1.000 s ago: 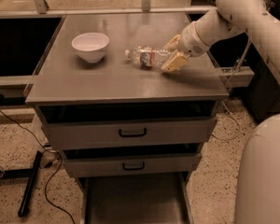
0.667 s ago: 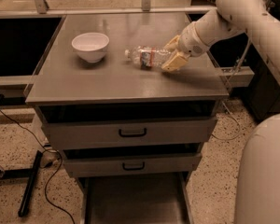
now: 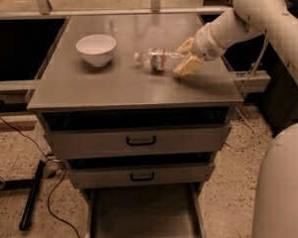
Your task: Place water bottle into bottom drawer
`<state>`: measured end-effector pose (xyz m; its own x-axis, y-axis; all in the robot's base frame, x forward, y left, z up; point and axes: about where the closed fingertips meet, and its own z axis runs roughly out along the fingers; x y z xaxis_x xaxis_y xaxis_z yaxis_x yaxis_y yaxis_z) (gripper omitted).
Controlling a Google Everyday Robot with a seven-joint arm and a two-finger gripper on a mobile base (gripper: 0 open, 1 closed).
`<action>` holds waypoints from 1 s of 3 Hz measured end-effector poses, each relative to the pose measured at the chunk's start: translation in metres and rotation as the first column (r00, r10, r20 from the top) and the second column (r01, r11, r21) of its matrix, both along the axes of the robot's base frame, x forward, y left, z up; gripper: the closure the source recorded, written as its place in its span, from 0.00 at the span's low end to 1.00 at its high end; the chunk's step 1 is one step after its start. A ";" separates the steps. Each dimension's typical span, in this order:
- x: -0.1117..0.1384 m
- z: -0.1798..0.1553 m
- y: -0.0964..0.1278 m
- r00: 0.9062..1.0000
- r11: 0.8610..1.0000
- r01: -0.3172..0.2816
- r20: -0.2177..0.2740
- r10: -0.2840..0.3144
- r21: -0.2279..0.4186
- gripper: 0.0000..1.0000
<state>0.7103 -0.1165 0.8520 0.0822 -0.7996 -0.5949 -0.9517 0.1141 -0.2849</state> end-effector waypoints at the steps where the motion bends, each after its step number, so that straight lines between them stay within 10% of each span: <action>1: -0.013 0.009 -0.012 1.000 1.000 0.011 0.013 -0.011 -0.001 1.00; 3: -0.072 0.018 -0.050 0.996 0.999 0.039 0.081 -0.040 0.014 1.00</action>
Offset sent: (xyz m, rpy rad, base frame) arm -0.0724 -0.0606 0.0218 0.0176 -0.0756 -0.0537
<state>0.6382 -0.1664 0.8703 0.0993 -0.7959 -0.5973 -0.9203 0.1547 -0.3592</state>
